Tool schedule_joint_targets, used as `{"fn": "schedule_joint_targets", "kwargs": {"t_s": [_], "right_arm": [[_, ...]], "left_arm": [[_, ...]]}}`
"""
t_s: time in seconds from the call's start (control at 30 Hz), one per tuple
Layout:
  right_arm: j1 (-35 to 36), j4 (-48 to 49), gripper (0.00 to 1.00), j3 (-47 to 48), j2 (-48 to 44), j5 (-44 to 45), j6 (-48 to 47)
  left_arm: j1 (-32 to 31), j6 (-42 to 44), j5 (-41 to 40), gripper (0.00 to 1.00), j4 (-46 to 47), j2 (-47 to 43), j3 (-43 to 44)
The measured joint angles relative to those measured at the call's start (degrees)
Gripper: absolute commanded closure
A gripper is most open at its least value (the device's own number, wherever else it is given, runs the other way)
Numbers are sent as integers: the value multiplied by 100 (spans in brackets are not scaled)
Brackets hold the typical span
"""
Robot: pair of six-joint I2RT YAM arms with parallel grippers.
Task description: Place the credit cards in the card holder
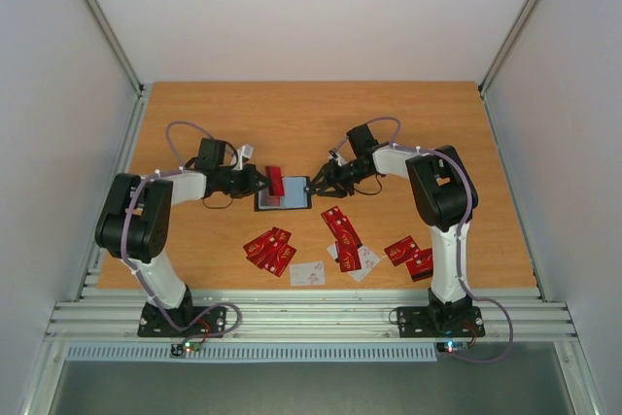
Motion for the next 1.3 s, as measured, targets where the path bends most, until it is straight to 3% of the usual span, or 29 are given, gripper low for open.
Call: {"fn": "schedule_joint_targets", "kwargs": {"t_s": [0.37,1.3], "right_arm": [[0,46,60,-46,0,0,44],[0,87,61,-76,0,-4,83]], "left_arm": [[0,-343,114,100,457,208,-66],[0,-380,-63,100,507,48,-236]]}}
